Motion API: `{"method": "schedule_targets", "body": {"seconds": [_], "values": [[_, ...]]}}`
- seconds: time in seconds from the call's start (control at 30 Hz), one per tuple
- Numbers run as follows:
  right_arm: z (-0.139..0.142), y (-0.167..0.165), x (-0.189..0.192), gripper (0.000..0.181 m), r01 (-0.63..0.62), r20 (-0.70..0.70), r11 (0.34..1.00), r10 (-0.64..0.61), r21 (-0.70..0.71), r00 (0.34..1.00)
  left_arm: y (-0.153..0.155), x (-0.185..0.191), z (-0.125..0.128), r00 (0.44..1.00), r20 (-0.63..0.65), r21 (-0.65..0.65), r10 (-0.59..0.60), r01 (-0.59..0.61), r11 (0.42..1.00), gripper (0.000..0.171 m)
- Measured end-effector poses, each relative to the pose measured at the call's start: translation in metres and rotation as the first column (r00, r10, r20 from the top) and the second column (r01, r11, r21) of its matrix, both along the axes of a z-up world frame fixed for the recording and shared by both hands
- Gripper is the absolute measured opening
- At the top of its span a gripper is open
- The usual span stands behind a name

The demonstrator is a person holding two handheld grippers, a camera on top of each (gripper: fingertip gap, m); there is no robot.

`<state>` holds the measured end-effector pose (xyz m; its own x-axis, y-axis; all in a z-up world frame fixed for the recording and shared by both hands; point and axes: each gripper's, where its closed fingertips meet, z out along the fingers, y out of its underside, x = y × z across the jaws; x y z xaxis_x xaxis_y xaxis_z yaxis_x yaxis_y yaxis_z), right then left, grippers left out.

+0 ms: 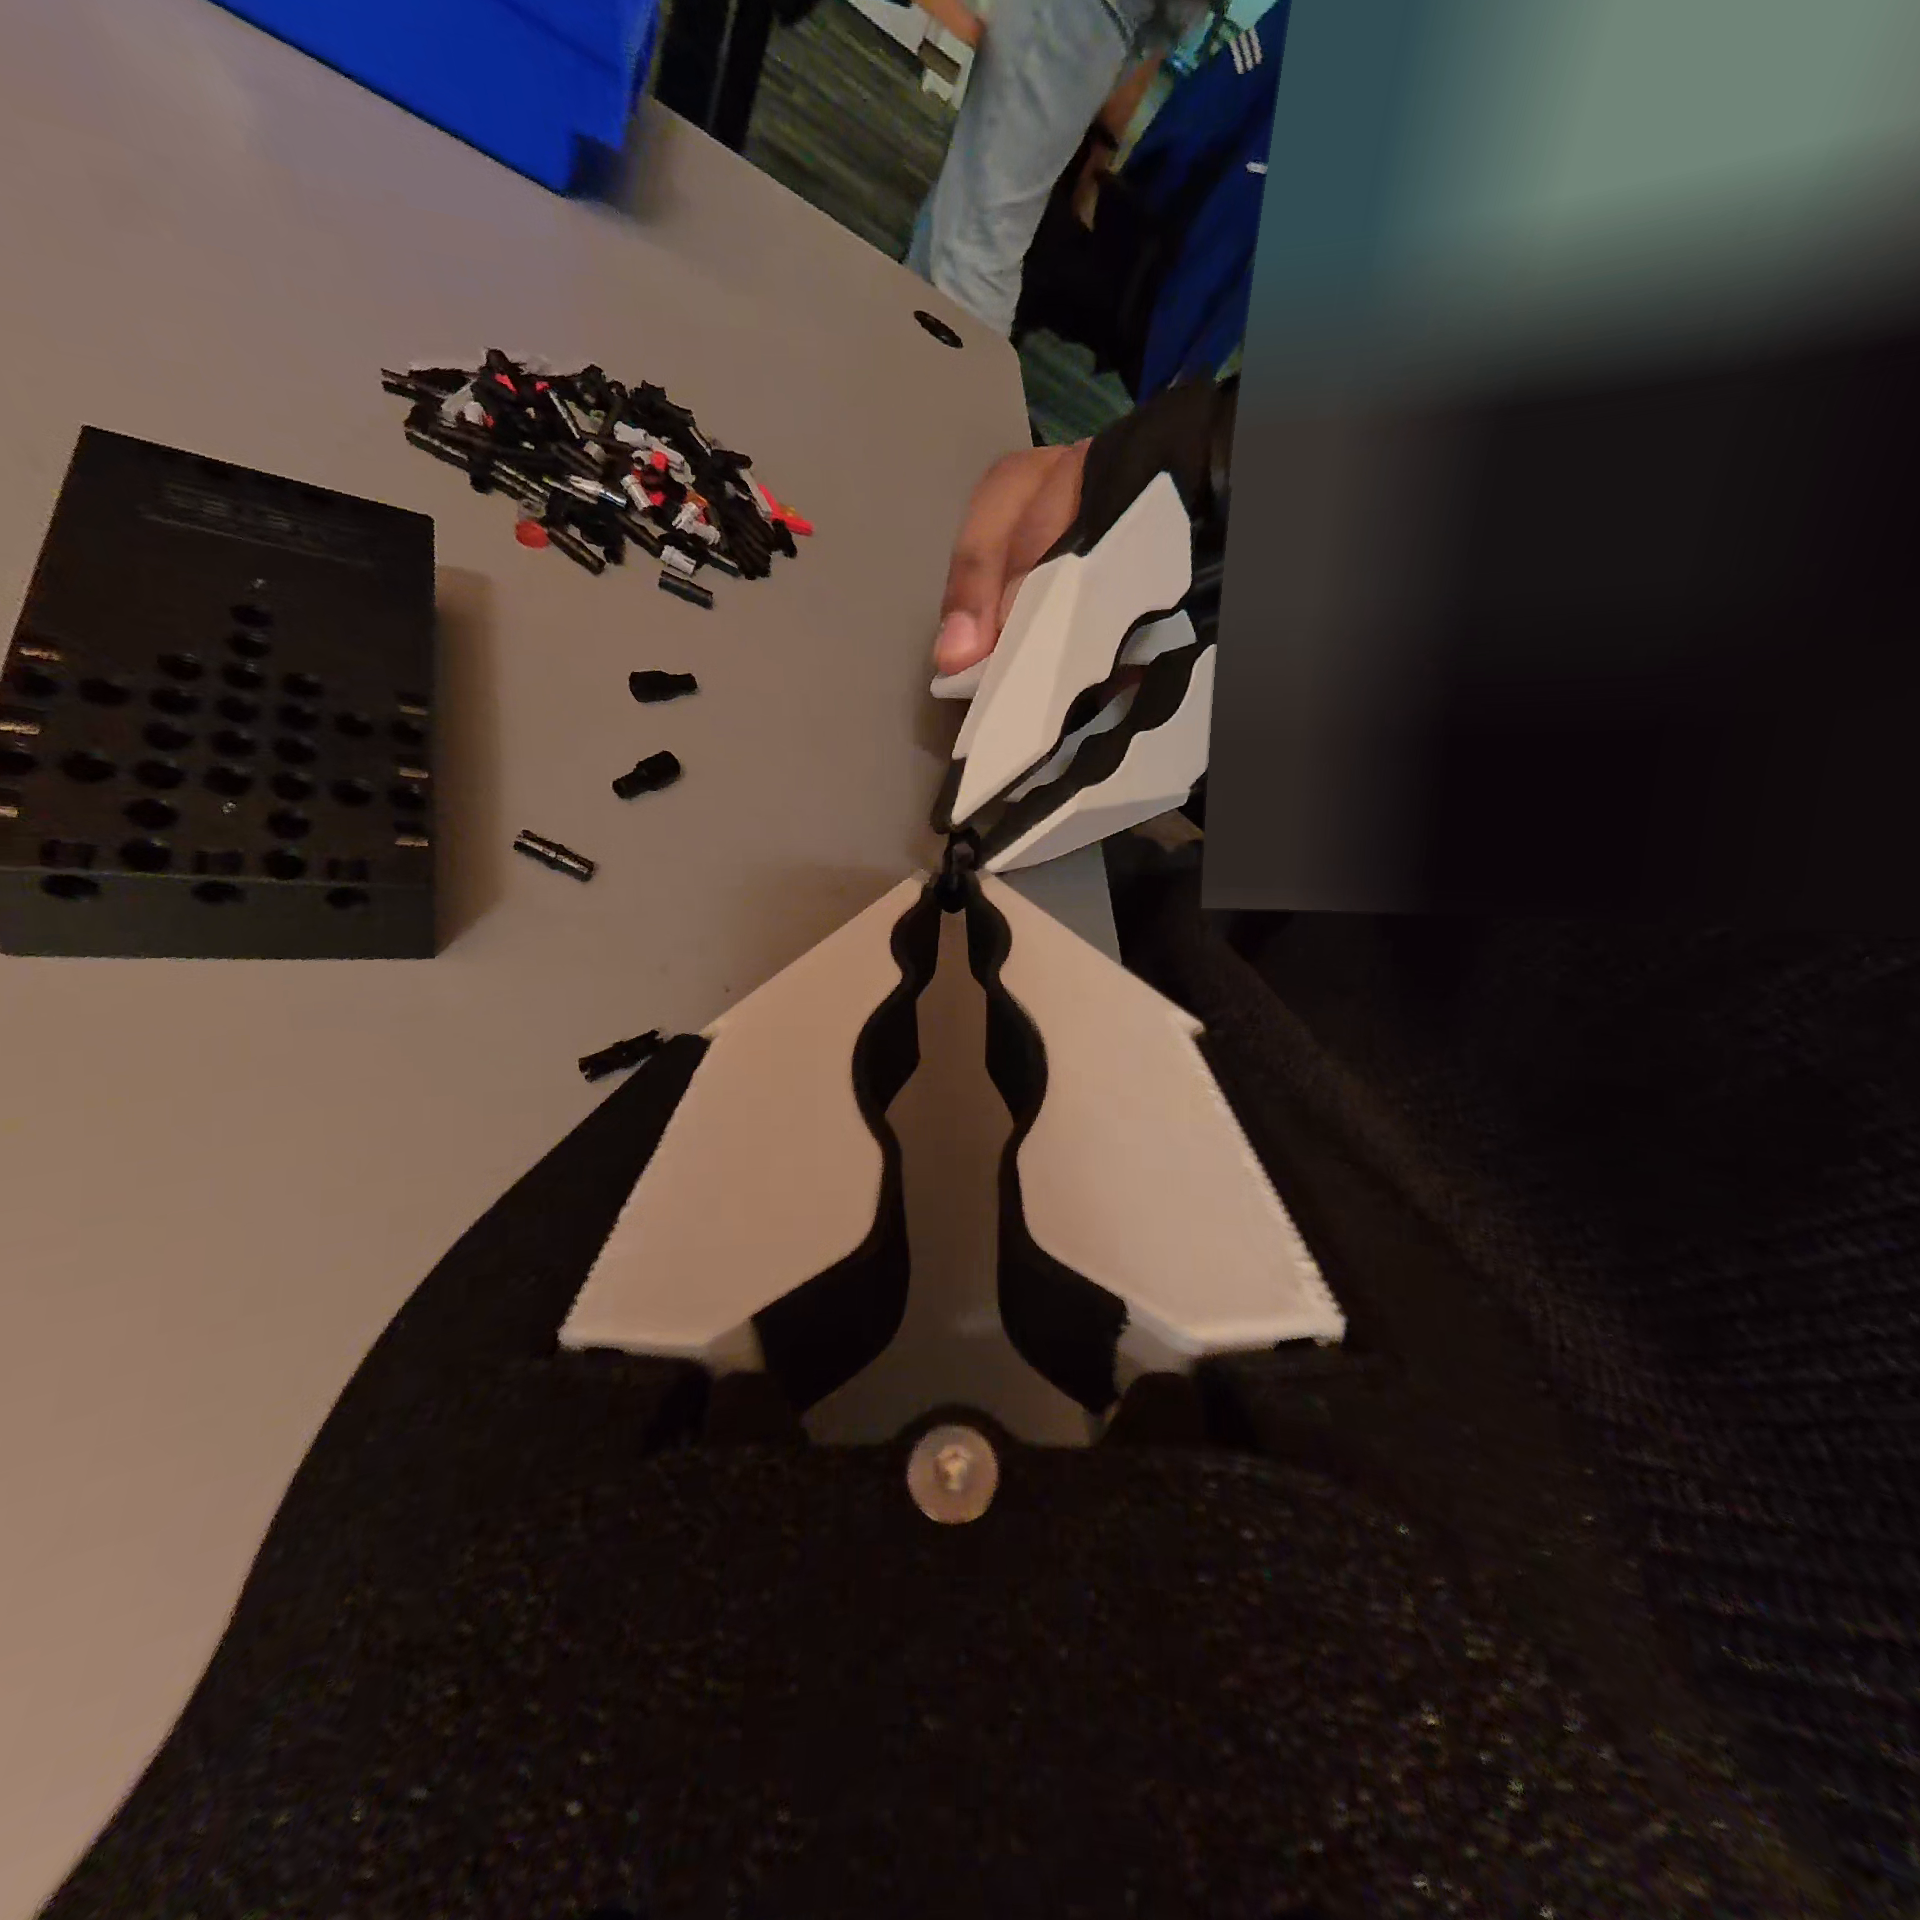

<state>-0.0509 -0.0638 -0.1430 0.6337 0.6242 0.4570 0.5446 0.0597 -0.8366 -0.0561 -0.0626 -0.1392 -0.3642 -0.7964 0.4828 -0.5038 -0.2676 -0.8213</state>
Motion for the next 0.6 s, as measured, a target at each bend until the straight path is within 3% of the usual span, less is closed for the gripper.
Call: {"method": "schedule_targets", "body": {"seconds": [0.33,0.6], "values": [[0.0005,-0.0013,-0.0026,0.007,-0.034,-0.016,0.999,0.033,-0.008,0.999,-0.0035,-0.0011,-0.0003,0.999,-0.014,-0.043,-0.033,0.033,0.999,0.003],[0.0057,-0.0067,-0.0047,0.007,-0.115,-0.123,0.990,0.105,-0.079,0.987,-0.0090,-0.0036,0.0035,0.998,0.003,-0.071,-0.065,0.065,0.995,0.003]]}}
